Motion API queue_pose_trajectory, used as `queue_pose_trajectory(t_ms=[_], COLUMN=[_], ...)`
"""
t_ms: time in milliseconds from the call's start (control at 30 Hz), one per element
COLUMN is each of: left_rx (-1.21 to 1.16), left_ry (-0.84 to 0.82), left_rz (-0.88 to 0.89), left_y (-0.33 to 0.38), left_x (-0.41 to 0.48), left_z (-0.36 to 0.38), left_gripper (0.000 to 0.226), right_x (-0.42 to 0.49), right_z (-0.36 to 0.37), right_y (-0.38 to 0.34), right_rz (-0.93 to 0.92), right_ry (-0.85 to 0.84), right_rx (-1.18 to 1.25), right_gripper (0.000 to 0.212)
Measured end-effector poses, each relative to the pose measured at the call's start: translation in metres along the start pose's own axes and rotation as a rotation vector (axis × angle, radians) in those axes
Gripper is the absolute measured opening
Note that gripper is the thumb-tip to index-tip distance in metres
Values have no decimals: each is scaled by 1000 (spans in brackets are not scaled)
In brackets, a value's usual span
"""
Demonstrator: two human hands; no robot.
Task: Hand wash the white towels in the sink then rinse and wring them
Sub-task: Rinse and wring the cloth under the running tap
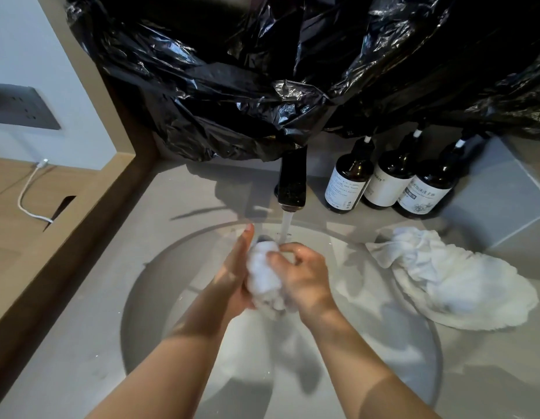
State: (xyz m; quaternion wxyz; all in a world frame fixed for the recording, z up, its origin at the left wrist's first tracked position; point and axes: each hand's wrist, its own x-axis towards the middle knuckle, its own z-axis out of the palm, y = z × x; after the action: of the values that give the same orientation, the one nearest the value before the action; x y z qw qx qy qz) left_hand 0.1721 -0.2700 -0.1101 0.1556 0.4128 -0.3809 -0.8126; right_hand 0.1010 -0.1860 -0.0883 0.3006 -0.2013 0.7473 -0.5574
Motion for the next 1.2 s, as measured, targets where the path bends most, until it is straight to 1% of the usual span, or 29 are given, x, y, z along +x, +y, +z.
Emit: queue_pose_trajectory(t_ms=[33, 67, 100, 133, 167, 200, 233, 267, 300, 333, 367, 400, 433, 467, 533, 567, 600, 667, 733, 800, 867, 933, 1000, 1033, 1067, 1100, 1133, 1167, 1200], left_rx=[-30, -62, -123, -113, -102, -127, -172, -183, -121, 25, 205, 289, 402, 440, 330, 248, 242, 383, 527, 639, 691, 712, 622, 518, 427, 344, 287, 257, 211], left_ry=[-62, -153, -200, -184, -172, -96, 1, 34, 92, 160, 227, 273, 277, 296, 294, 354, 406, 443, 439, 436, 420, 356, 229, 128, 45, -4, -15, 32, 80], left_rz=[-87, -80, -19, 5, -52, -98, -47, -8, 24, 79, 150, 189, 198, 215, 287, 283, 276, 257, 304, 293, 262, 232, 200, 162, 113, 63, 29, 11, 1], left_y=[2, 1, -2, -2, -2, -4, -3, 0, 2, 1, 1, 2, 1, 0, -1, -3, -2, 0, 2, 1, -5, -10, -10, -7, -4, -1, 0, 2, 2], left_x=[-2, -3, -2, -4, -2, 1, 1, -2, -3, -1, -1, -1, -3, -4, -3, 3, 5, 3, 2, 3, 5, 3, 0, 0, 1, 5, 9, 10, 11], left_z=[0, 2, 3, 7, 11, 14, 17, 20, 25, 27, 31, 38, 39, 38, 38, 35, 34, 33, 32, 25, 15, 7, 5, 5, 4, 2, -2, -3, -5], left_gripper=[58, 56, 53, 49, 46, 45, 45, 42, 37, 30, 25, 21, 17, 14, 13, 15, 18, 23, 31, 31, 29, 37, 42, 46, 45, 43, 44, 46, 45], right_x=[-6, -11, -13, -13, -12, -11, -11, -13, -14, -16, -16, -15, -14, -12, -5, 0, 5, 13, 19, 24, 29, 31, 33, 33, 31, 29, 29, 27, 23], right_z=[4, 7, 8, 7, 6, 4, 4, 5, 7, 11, 15, 19, 21, 23, 22, 20, 19, 20, 18, 14, 8, 5, 4, 3, 2, 0, -2, -5, -8], right_y=[0, 1, 2, 4, 6, 9, 13, 17, 20, 23, 25, 27, 27, 25, 20, 19, 19, 24, 29, 33, 34, 30, 24, 19, 14, 12, 13, 14, 17], right_rz=[-70, -138, -190, -210, -197, -162, -132, -116, -104, -83, -53, -37, -43, -59, -43, -8, 40, 152, 229, 281, 372, 427, 428, 408, 371, 325, 294, 268, 222], right_ry=[-32, -39, -25, -20, -20, -21, -31, -43, -49, -29, 25, 99, 185, 262, 361, 389, 411, 418, 368, 261, 138, 55, -7, -39, -70, -92, -96, -88, -69], right_rx=[-69, -129, -202, -284, -336, -322, -230, -83, 76, 198, 251, 250, 225, 199, 214, 244, 259, 267, 317, 348, 276, 213, 121, 56, 12, 4, 34, 83, 125], right_gripper=[18, 15, 18, 27, 37, 44, 47, 49, 47, 44, 41, 38, 36, 37, 36, 31, 27, 31, 36, 38, 38, 55, 82, 85, 78, 67, 58, 54, 60])
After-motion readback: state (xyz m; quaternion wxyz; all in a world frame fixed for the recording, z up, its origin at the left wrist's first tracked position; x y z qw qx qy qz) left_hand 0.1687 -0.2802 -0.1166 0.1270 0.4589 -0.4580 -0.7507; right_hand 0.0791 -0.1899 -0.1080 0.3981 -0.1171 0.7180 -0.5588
